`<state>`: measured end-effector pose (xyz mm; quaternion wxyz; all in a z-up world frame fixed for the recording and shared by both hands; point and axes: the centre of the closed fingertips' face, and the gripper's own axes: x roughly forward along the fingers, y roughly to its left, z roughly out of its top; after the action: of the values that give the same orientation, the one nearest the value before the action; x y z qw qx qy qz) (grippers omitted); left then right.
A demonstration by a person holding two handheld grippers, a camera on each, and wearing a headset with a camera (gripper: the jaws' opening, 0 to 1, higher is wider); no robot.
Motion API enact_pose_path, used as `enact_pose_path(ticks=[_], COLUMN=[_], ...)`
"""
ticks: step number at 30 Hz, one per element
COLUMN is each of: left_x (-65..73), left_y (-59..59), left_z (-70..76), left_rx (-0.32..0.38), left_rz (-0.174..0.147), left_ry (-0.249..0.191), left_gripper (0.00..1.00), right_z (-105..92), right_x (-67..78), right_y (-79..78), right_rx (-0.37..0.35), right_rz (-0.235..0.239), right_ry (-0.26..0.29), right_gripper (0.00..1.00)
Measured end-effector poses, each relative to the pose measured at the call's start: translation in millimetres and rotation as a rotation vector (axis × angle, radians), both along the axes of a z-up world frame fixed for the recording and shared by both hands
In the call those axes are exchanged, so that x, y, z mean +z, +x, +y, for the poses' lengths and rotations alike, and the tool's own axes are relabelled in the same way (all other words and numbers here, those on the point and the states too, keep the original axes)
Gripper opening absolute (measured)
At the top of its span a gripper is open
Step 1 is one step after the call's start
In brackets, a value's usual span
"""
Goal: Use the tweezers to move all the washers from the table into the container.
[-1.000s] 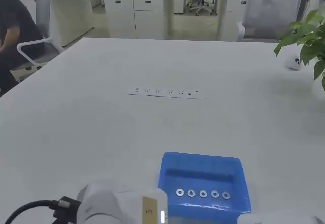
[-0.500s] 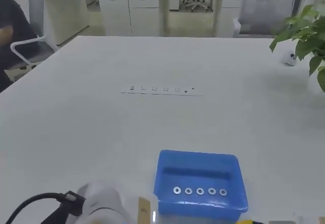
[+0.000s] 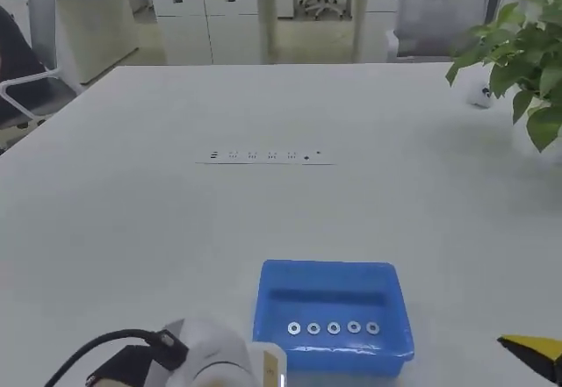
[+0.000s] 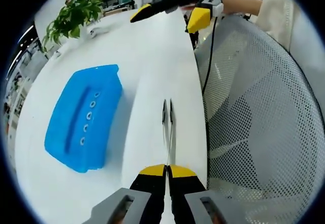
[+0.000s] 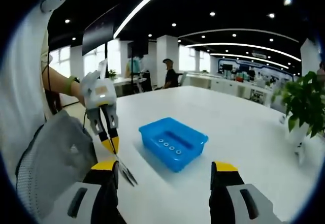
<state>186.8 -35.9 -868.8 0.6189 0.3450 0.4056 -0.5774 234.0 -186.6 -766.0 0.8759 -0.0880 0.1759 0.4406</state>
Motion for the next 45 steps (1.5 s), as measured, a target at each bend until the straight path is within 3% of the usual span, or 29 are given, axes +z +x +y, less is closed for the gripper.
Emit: enact_pose_path(ticks=[3, 5, 8, 12, 14, 20, 26, 31, 35, 39, 42, 45], left_x=[-1.2, -1.6, -3.3, -6.2, -7.1, -10.2, -12.3, -11.7, -10.5, -4.6, 3.4, 14.7], left_y=[-2.0, -1.8, -1.7, -2.4, -2.9, -4.2, -4.3, -6.1, -9.9, -12.3, -10.9, -3.2], left_z=[1.0, 1.4, 1.7, 1.7, 1.6, 1.3, 1.3, 1.5, 4.8, 5.1, 2.0, 0.6], left_rx=[-0.011, -0.007, -0.007, -0.024, -0.027, -0.022, -0.017, 0.023, 0.05, 0.138, 0.241, 0.381], left_rz=[0.002, 0.006, 0.012, 0.009, 0.011, 0.016, 0.01, 0.017, 0.017, 0.022, 0.032, 0.012], left_ry=[0.016, 0.019, 0.032, 0.058, 0.066, 0.083, 0.082, 0.056, 0.049, -0.006, -0.083, -0.184], left_gripper=[0.0, 0.0, 0.0, 0.0, 0.0, 0.0, 0.0, 0.0, 0.06, 0.12, 0.17, 0.24], right_z=[-11.6, -20.8, -28.6, -33.6, -33.1, -27.6, -28.4, -30.0, -29.6, -27.2, -26.1, -26.1], right_x=[7.5, 17.8, 25.7, 21.2, 18.9, 15.9, 16.4, 17.3, 16.3, 16.7, 16.5, 16.3], right_y=[4.6, 7.8, 10.0, 12.3, 12.8, 11.0, 11.0, 11.7, 11.4, 10.3, 9.8, 9.8], right_rx=[-0.077, -0.138, -0.2, -0.24, -0.234, -0.206, -0.207, -0.214, -0.21, -0.197, -0.189, -0.188], right_rz=[-0.026, -0.062, -0.079, -0.075, -0.085, -0.083, -0.069, -0.066, -0.063, -0.058, -0.061, -0.062], right_ry=[0.023, 0.061, 0.102, 0.088, 0.057, 0.036, 0.06, 0.073, 0.072, 0.086, 0.083, 0.083], right_gripper=[0.83, 0.85, 0.87, 0.87, 0.86, 0.84, 0.84, 0.83, 0.83, 0.84, 0.86, 0.86])
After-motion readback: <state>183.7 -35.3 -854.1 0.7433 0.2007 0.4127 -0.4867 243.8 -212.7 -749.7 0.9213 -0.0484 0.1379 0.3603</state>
